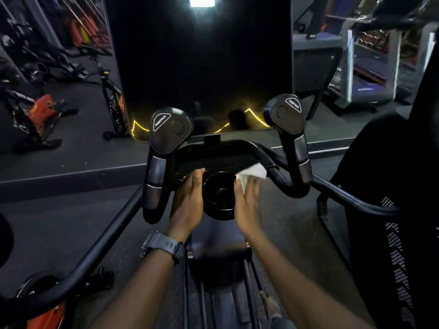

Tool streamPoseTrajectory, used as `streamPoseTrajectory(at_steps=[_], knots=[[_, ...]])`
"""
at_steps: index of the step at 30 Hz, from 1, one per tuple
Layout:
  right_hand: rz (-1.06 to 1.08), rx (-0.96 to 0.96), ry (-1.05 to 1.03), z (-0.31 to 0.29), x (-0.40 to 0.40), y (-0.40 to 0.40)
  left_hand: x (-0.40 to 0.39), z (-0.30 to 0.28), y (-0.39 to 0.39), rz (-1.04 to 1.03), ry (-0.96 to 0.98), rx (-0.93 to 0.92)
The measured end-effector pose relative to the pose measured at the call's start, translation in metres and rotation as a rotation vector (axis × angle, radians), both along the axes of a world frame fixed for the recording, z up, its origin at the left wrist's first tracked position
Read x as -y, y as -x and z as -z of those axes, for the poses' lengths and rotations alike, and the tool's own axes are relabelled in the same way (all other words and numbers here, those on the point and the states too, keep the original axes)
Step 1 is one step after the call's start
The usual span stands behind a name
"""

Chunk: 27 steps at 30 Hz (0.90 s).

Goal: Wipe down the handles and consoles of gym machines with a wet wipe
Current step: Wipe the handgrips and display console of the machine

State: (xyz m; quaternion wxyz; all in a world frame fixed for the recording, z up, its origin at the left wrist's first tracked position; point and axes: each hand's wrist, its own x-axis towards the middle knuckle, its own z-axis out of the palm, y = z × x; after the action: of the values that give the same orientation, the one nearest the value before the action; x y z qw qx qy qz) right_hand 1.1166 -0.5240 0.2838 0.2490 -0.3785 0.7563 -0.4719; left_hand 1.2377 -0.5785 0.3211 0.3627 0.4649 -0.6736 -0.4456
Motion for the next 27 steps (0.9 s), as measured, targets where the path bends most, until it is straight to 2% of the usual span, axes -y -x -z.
streamPoseTrajectory(at_steps=[1,2,4,7,11,14,17,19,21,23,24,27], knots=[[-0.005,0.063,0.055,0.007,-0.015,-0.02,0.0,0.0,-0.001,0.005,0.001,0.007],[-0.017,0.039,0.109,0.014,-0.025,-0.033,-0.001,0.001,-0.002,0.007,0.003,0.004],[-0.052,-0.168,0.169,0.023,-0.023,-0.026,-0.002,0.004,-0.006,-0.009,0.001,-0.03],[-0.134,-0.457,0.059,0.012,0.002,0.021,-0.001,0.011,-0.01,-0.07,-0.033,-0.101],[-0.413,-0.897,-0.042,0.005,-0.021,0.016,-0.007,0.013,-0.011,-0.151,-0.081,-0.206],[-0.527,-1.035,0.021,0.012,-0.037,-0.011,-0.011,0.011,-0.014,-0.179,-0.092,-0.245],[-0.63,-1.218,0.099,0.02,-0.007,-0.034,-0.015,0.009,-0.02,-0.211,-0.078,-0.263],[-0.665,-1.34,0.013,0.012,0.025,-0.044,-0.016,0.011,-0.021,-0.22,-0.087,-0.267],[-0.686,-1.449,-0.17,-0.003,0.054,-0.047,-0.016,0.012,-0.021,-0.213,-0.084,-0.261],[-0.731,-1.502,-0.267,-0.014,0.065,-0.045,-0.013,0.011,-0.02,-0.188,-0.079,-0.243],[-0.761,-1.474,-0.242,-0.016,0.061,-0.042,-0.013,0.009,-0.02,-0.177,-0.082,-0.229],[-0.823,-1.297,0.05,-0.002,0.03,-0.021,-0.01,0.005,-0.018,-0.166,-0.108,-0.186]])
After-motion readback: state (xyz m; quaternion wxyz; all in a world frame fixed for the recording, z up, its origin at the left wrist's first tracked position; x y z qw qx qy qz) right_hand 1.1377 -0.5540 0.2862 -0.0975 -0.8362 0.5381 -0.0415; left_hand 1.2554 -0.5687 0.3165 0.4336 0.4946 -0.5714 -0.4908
